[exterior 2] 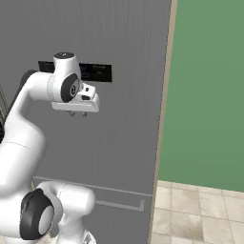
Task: There is a bowl on the dining counter. Grab a lemon wedge from the fridge and place it in the bowl. Then get the liquor bottle and glass cup from the cabinet and place them next to the bowl.
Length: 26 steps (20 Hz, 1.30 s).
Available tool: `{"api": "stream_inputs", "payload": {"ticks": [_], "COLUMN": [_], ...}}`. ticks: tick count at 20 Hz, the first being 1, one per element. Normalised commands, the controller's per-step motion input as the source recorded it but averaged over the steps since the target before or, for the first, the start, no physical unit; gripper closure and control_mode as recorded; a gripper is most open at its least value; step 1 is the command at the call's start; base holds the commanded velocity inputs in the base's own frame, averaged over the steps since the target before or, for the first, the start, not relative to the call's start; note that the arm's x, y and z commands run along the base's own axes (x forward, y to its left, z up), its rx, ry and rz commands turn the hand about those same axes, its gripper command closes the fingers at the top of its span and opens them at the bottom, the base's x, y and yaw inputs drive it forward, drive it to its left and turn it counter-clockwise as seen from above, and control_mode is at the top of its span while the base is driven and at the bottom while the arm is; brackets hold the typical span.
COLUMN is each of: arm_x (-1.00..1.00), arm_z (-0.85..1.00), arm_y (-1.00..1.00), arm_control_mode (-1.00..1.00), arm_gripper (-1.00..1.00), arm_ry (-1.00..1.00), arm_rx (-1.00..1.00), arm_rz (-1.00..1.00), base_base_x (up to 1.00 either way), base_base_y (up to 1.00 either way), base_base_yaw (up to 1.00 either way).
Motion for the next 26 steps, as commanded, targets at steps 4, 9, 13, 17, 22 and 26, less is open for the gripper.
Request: {"api": "stream_inputs", "payload": {"ticks": [4, 9, 13, 17, 22, 26], "arm_x": [0.0, 0.0, 0.0, 0.0, 0.0, 0.0], "arm_z": [0.0, 0.0, 0.0, 0.0, 0.0, 0.0], "arm_y": [0.0, 0.0, 0.0, 0.0, 0.0, 0.0], "arm_control_mode": [1.0, 1.0, 1.0, 1.0, 1.0, 1.0], "arm_gripper": [-1.0, -1.0, -1.0, -1.0, -1.0, -1.0], "arm_ry": [0.0, 0.0, 0.0, 0.0, 0.0, 0.0], "arm_rx": [0.0, 0.0, 0.0, 0.0, 0.0, 0.0], "arm_rz": [0.0, 0.0, 0.0, 0.0, 0.0, 0.0], "base_base_x": [-0.02, -0.24, -0.43, -0.42, -0.13, 0.0], "base_base_y": [0.0, 0.06, 0.44, 0.59, 0.63, 0.61], "base_base_yaw": [0.0, 0.0, -0.01, -0.11, -0.21, -0.27]}}
